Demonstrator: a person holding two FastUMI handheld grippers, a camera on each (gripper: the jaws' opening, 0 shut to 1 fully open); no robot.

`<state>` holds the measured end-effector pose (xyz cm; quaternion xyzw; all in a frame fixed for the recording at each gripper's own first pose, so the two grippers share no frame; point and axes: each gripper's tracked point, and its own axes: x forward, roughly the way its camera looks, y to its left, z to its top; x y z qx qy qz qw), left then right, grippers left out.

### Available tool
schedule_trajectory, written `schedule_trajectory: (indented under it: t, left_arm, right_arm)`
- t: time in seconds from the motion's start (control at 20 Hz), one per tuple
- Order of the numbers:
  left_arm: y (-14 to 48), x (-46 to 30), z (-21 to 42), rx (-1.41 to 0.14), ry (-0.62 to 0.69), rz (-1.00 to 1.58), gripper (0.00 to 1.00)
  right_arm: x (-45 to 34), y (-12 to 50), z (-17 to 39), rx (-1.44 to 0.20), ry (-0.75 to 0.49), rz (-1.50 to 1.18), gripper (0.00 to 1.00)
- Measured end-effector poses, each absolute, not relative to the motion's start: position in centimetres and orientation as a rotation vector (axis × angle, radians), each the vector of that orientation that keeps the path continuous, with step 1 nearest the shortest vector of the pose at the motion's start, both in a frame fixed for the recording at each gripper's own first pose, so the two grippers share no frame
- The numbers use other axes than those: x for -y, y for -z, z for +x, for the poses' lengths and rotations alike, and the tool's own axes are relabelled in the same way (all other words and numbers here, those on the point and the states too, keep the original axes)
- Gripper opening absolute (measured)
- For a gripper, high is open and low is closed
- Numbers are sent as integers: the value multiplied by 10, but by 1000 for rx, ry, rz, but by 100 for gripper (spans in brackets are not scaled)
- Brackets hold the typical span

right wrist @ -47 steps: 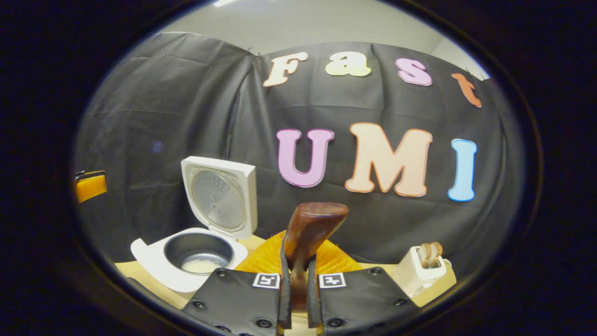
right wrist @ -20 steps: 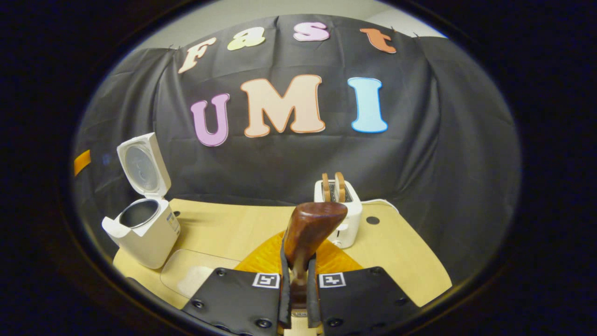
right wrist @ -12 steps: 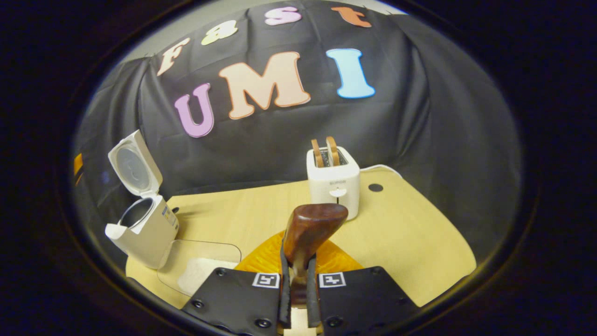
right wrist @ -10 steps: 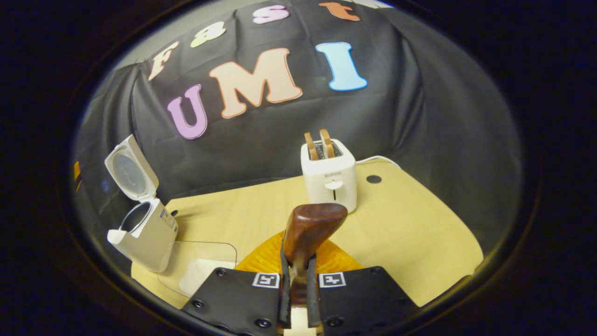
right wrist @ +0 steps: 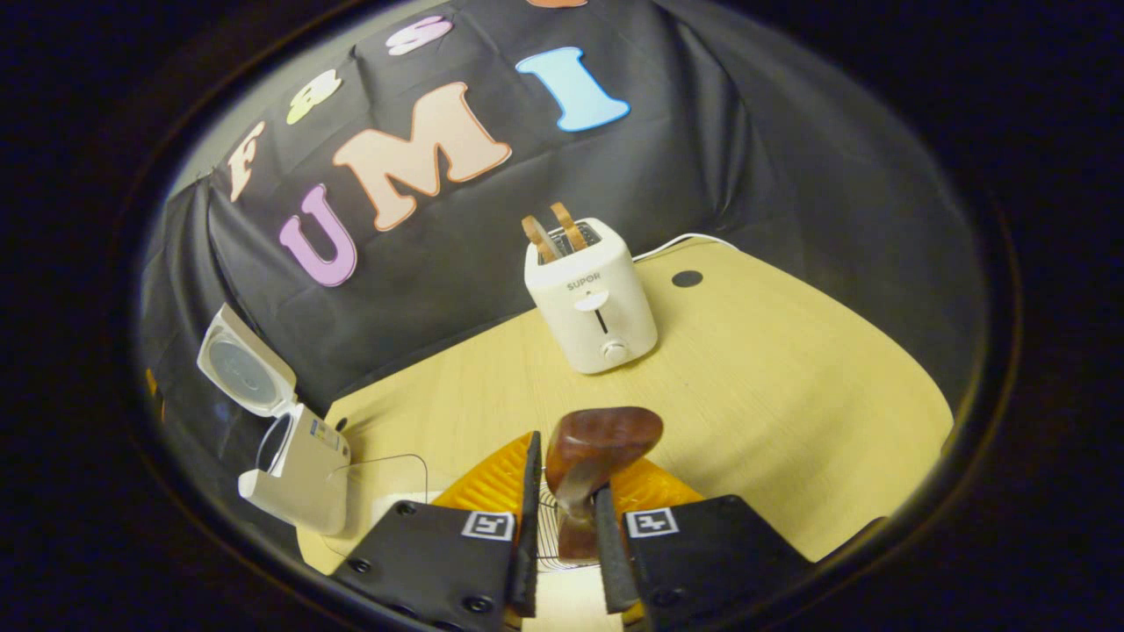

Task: Close the left gripper, press the button to open the rice cooker; take a wooden spoon from the chopstick holder with the right hand, scoop a spoonful of rice and pour it into the rice cooker, then put the wooden spoon back into the chopstick holder.

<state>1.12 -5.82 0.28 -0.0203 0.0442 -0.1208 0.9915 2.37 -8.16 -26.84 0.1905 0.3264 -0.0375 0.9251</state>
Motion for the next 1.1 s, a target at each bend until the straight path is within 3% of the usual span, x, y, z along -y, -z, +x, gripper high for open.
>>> schedule_trajectory:
  t: [0.5,0.75,1.1]
  left_arm:
    - [-8,57,23,-78,244,-38,93]
    - [-19,36,53,-73,230,-34,94]
    - [-37,-9,118,-71,180,-25,93]
  right_arm:
    - [134,186,17,-464,180,181,100]
    - [123,138,16,-373,145,85,99]
    - [106,116,11,-331,108,0,100]
